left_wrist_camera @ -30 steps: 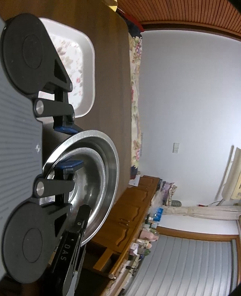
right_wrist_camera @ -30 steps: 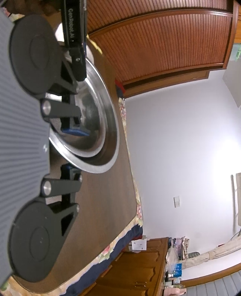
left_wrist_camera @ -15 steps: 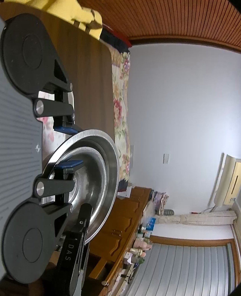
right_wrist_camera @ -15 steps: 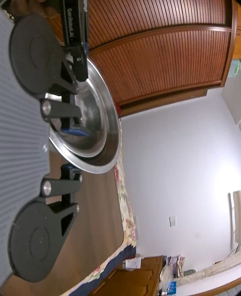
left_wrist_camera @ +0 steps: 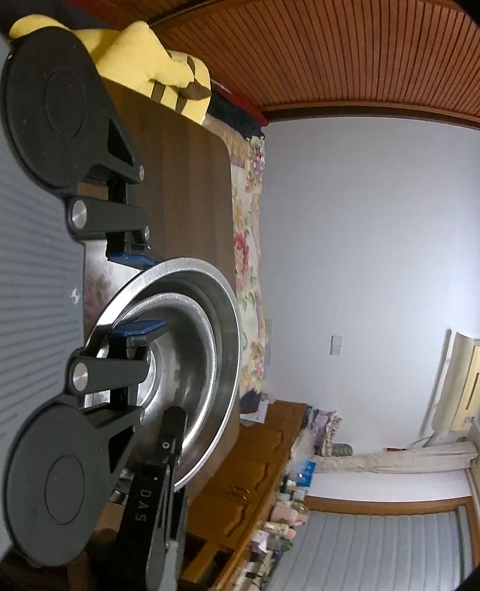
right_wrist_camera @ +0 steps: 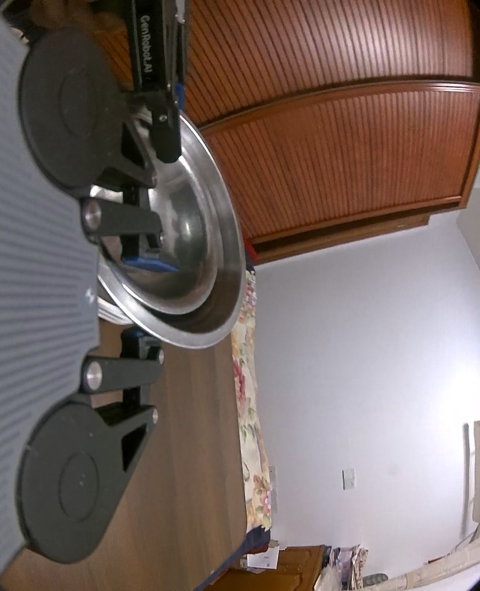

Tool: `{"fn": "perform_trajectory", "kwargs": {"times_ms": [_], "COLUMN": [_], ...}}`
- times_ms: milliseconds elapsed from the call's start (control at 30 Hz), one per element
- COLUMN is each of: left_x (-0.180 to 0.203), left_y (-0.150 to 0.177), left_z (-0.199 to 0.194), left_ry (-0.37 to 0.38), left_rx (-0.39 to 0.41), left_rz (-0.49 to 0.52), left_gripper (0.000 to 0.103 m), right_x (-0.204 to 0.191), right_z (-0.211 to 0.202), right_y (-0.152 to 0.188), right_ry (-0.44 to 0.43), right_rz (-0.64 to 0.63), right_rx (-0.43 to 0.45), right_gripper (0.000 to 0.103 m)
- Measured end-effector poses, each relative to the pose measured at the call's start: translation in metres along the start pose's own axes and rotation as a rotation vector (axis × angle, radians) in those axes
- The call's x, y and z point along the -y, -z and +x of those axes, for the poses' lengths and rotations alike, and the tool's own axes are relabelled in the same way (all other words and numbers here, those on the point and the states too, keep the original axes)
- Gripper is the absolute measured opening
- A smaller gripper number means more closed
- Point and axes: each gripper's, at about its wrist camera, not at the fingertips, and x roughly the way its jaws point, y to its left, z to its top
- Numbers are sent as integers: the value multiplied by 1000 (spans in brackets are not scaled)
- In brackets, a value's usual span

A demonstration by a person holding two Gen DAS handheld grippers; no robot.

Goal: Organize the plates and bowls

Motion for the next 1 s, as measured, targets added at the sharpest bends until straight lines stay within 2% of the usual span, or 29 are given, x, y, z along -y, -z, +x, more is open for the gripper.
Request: {"fn": "perform_trajectory", "kwargs": {"times_ms": [333, 1000], "left_x": [-18, -18], "left_y": [17, 26], "left_z": [17, 23], "left_ry": [-19, -20], "left_rx": [-46, -59], "left_rz": [-19, -50], "left_gripper": [31, 32], "right_x": [-8, -13], "right_z": [17, 29], "right_y": [14, 15], "right_ry": [-12, -11], "right_rz": [-24, -26], "right_rx": [-64, -86], "right_gripper": [31, 31]}}
